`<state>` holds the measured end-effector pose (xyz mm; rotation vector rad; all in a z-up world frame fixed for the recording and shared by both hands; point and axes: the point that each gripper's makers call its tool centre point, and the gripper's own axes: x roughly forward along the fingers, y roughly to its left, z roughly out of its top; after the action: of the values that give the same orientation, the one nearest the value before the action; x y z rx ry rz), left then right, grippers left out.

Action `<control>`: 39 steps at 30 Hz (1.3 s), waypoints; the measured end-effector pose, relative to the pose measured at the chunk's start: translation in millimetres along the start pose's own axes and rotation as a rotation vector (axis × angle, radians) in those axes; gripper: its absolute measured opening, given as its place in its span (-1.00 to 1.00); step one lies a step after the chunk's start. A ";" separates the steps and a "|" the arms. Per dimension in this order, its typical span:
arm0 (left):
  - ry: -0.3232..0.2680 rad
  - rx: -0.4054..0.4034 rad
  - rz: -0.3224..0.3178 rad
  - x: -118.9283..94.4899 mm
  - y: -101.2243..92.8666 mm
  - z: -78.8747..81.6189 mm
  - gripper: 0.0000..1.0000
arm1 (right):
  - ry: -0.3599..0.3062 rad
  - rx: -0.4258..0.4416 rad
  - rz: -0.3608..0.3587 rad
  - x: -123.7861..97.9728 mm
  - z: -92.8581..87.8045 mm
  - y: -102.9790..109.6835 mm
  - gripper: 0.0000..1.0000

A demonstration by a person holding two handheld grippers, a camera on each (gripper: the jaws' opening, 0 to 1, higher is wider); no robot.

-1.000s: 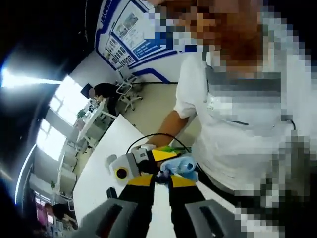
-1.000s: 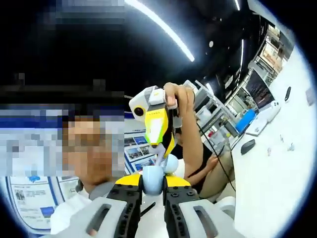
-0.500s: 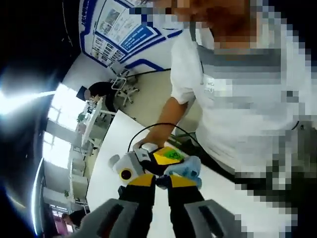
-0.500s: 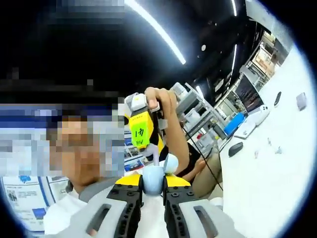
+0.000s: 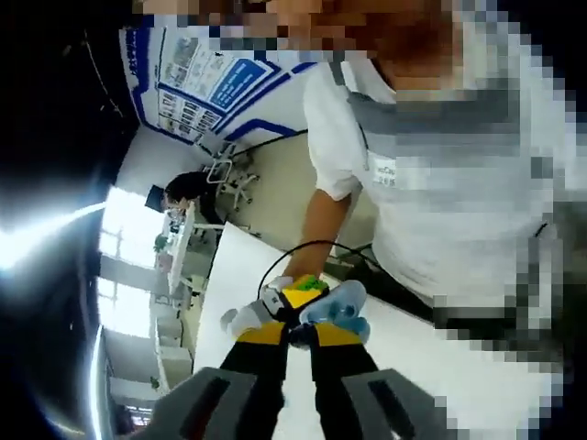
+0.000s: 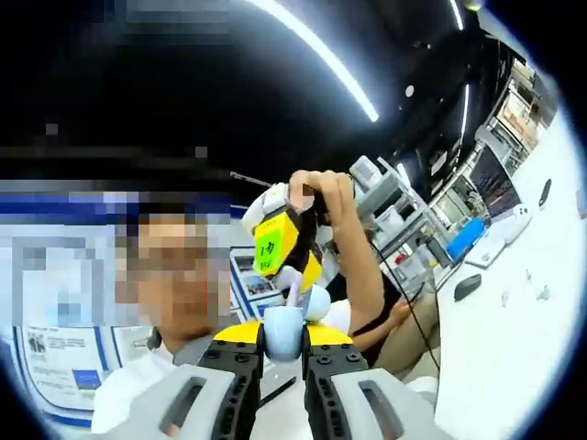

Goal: Pick up the earbuds from the table and place the earbuds into the earbud case

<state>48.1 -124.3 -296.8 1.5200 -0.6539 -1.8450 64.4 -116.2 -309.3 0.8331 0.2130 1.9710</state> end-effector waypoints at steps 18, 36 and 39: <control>0.057 -0.012 -0.032 0.3 -5.5 -3.5 -0.75 | -0.008 -0.007 -0.019 1.1 0.2 -3.5 -0.70; 0.079 0.058 -0.090 7.3 -10.6 -3.6 -0.74 | 0.040 -0.055 0.019 -3.5 -6.7 0.5 -0.70; 0.065 0.040 -0.098 5.3 -15.0 -1.0 -0.74 | 0.058 -0.081 0.004 0.3 -8.9 -2.4 -0.70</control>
<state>45.9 -118.3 -311.4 1.6575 -0.5983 -1.8561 60.4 -113.1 -316.9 0.7256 0.1637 1.9958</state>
